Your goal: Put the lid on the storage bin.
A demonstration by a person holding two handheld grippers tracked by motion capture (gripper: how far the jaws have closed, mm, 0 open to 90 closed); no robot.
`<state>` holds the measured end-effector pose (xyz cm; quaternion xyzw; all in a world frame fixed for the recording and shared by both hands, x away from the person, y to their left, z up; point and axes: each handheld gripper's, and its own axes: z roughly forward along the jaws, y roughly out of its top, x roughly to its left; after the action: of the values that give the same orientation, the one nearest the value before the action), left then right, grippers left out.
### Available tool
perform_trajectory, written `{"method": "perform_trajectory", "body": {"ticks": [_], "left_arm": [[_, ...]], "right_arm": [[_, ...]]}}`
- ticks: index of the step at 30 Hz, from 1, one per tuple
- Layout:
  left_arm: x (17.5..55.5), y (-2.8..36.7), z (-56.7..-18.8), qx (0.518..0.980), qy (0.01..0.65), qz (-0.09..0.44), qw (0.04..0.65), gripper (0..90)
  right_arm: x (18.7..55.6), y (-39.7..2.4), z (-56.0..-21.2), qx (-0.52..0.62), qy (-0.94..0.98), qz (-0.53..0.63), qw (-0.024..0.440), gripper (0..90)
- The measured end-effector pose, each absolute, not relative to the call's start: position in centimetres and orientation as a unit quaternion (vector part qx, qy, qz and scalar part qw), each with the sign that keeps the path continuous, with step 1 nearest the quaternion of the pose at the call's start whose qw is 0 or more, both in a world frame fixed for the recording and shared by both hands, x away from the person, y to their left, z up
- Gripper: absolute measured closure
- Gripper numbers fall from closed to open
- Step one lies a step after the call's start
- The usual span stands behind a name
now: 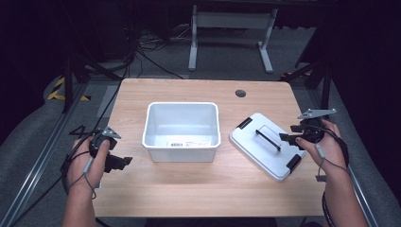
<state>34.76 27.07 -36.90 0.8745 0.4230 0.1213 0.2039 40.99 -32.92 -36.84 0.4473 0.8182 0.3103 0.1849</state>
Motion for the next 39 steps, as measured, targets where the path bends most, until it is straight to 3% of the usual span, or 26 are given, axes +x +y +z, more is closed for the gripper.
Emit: {"method": "perform_trajectory", "body": {"ticks": [8,13,22,30,39], "left_arm": [[34.3,26.4,-37.1,0.887,0.406,0.108,0.191,19.6],[33.9,26.5,-37.5,0.887,0.41,0.1,0.185,19.7],[33.5,26.8,-37.7,0.886,0.413,0.105,0.182,19.7],[33.2,27.1,-37.6,0.88,0.424,0.102,0.188,19.7],[33.4,27.1,-37.8,0.882,0.422,0.101,0.186,19.8]], "right_arm": [[42.0,-31.6,-37.9,0.43,0.828,0.316,0.173,39.7],[43.1,-30.6,-39.3,0.423,0.832,0.321,0.16,34.8],[44.6,-29.3,-41.6,0.416,0.852,0.289,0.137,38.8],[44.9,-28.7,-42.5,0.409,0.866,0.262,0.121,52.7],[44.7,-28.5,-42.3,0.395,0.882,0.23,0.118,81.1]]}}
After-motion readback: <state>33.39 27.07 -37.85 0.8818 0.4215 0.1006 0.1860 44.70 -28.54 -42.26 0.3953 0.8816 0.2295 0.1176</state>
